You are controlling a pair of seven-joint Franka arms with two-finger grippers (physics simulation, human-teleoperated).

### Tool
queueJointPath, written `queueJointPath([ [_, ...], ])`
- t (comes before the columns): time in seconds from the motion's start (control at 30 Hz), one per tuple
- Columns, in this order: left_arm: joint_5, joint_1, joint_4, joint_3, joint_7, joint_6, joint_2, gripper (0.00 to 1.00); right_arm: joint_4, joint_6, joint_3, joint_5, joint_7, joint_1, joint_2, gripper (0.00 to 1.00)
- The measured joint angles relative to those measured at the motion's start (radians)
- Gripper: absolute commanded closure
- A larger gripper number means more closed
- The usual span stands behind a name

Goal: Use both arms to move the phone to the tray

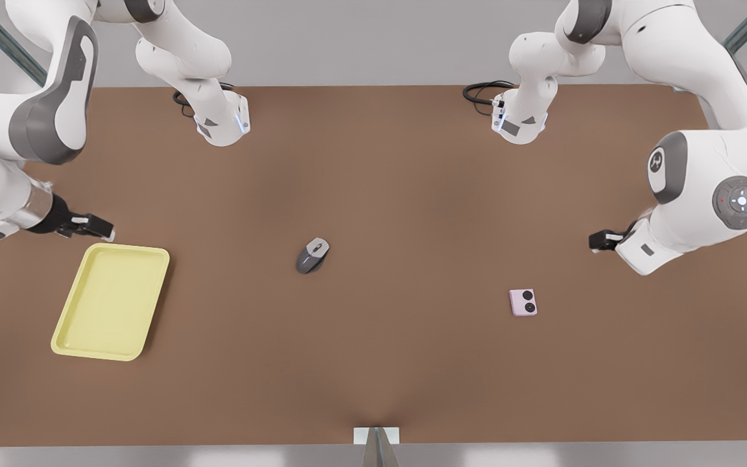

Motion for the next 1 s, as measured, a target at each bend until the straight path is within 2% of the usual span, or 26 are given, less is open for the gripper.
queueJointPath([
  [0.07, 0.000, -0.005, -0.006, -0.004, 0.000, 0.038, 0.021, 0.00, 0.000, 0.029, 0.000, 0.000, 0.003, -0.001, 0.000, 0.00],
  [0.13, -0.016, -0.031, -0.076, -0.009, -0.021, 0.096, 0.047, 0.00, 0.000, 0.049, 0.000, 0.000, 0.006, 0.000, 0.000, 0.00],
  [0.27, -0.080, -0.049, -0.386, -0.011, -0.090, 0.326, 0.053, 0.00, 0.000, 0.074, 0.000, 0.000, 0.010, 0.000, 0.001, 0.00],
  [0.33, -0.100, -0.069, -0.457, -0.011, -0.132, 0.455, 0.085, 0.00, 0.000, 0.082, 0.000, 0.000, 0.012, 0.000, 0.002, 0.00],
  [0.5, -0.120, -0.076, -0.527, -0.004, -0.220, 0.720, 0.173, 0.00, 0.000, 0.093, 0.000, 0.000, 0.016, 0.001, 0.002, 0.00],
  [0.63, -0.125, -0.075, -0.560, -0.002, -0.275, 0.855, 0.216, 0.00, 0.000, 0.097, 0.000, 0.000, 0.018, 0.003, 0.003, 0.00],
  [1.0, -0.116, -0.081, -0.561, -0.002, -0.358, 1.011, 0.310, 0.00, 0.013, 0.100, 0.001, 0.001, 0.023, 0.004, 0.014, 0.00],
])
